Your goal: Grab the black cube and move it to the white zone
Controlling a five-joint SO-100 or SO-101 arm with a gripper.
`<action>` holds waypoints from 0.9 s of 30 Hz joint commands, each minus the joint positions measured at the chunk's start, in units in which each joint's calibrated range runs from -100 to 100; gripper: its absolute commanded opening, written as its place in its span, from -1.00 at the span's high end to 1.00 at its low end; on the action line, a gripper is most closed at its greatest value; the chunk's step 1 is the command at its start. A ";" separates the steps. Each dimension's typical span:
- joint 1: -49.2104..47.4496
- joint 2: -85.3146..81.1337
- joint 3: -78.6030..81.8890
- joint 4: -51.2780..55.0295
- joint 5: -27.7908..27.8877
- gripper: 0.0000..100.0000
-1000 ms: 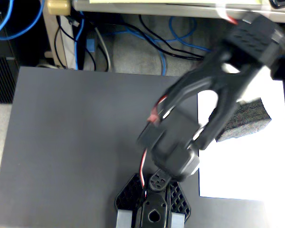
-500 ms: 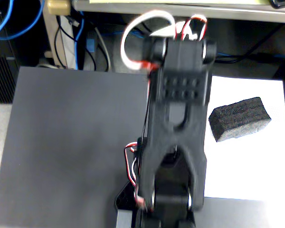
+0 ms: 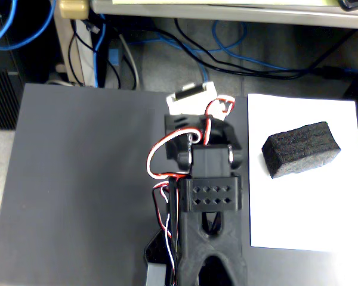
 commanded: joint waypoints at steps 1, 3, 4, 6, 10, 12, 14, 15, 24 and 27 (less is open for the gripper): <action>-0.24 -3.06 10.28 -4.10 -0.35 0.96; -0.24 -3.31 14.36 -3.33 -0.35 0.96; -0.10 -3.15 15.63 -3.16 -0.35 0.96; -0.17 -3.23 15.63 2.93 -0.41 0.96; -0.24 -3.06 15.63 3.45 -0.09 0.97; 0.20 -3.06 15.63 3.45 -0.04 0.97; 0.27 -3.06 15.63 3.45 -0.04 0.97; 0.34 -3.06 15.63 3.45 -0.04 0.97; 0.42 -2.89 15.63 3.36 0.01 0.97; 0.42 -2.89 15.63 3.36 0.01 0.97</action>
